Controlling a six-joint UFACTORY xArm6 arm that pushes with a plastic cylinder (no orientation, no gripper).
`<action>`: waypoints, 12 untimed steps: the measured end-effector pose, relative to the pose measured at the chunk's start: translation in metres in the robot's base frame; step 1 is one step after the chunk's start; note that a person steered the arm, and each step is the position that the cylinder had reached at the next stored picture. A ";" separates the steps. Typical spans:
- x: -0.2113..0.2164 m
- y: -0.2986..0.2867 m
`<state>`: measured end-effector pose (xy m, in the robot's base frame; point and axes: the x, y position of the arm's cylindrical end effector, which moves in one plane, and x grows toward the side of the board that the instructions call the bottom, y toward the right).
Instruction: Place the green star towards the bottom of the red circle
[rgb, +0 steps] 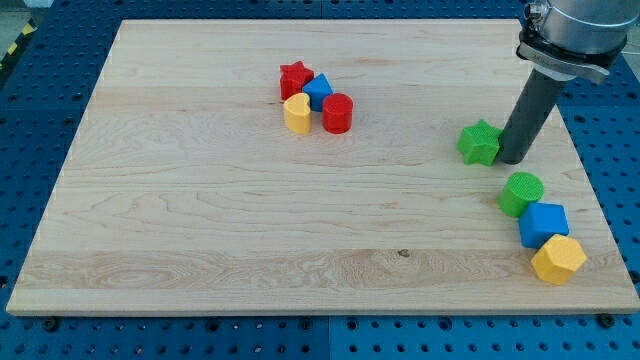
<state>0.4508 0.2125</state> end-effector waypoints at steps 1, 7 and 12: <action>-0.002 -0.009; -0.014 -0.093; 0.009 -0.146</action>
<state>0.4600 0.0662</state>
